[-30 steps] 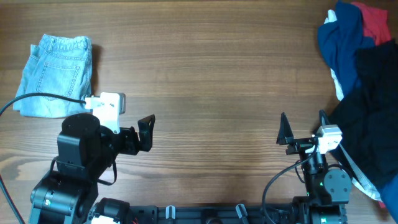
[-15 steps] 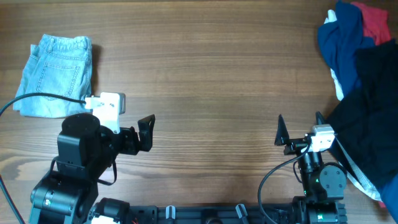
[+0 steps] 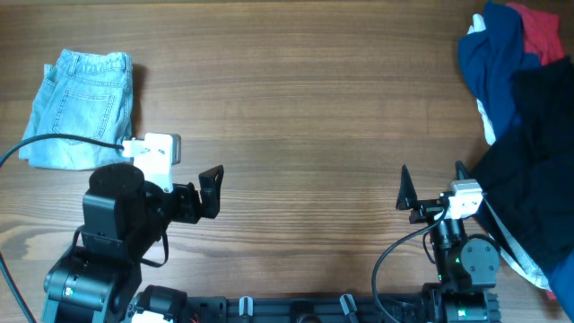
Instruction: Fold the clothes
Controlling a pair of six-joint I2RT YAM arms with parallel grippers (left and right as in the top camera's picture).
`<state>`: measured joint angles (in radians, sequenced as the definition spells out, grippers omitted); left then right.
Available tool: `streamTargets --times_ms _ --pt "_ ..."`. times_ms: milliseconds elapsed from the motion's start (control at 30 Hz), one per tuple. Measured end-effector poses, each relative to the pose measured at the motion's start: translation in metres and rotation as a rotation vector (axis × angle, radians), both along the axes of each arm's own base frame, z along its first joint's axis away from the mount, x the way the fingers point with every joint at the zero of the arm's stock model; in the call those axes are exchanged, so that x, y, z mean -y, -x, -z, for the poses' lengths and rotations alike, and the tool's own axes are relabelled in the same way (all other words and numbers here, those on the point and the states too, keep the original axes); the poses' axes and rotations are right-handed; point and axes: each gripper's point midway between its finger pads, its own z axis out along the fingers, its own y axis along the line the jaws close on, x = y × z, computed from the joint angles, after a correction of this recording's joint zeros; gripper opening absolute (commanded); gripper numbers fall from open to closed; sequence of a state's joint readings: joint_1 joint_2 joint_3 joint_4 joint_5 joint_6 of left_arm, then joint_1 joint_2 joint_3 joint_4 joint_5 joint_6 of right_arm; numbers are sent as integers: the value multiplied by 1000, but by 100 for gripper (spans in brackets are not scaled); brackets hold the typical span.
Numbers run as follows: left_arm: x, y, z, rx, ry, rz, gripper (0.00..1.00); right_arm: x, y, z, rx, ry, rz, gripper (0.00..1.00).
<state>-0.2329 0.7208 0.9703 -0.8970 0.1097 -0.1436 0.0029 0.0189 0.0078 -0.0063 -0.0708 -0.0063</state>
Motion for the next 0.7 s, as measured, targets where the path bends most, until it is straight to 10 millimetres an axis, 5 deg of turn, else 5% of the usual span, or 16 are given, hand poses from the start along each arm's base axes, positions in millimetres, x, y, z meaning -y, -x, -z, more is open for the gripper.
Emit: streamTargets --times_ms 567,700 --pt "-1 2 0 -2 -1 -2 100 0 0 0 0 0 0 100" --pt "-16 15 7 -36 -7 -53 100 0 0 0 1 0 0 100"
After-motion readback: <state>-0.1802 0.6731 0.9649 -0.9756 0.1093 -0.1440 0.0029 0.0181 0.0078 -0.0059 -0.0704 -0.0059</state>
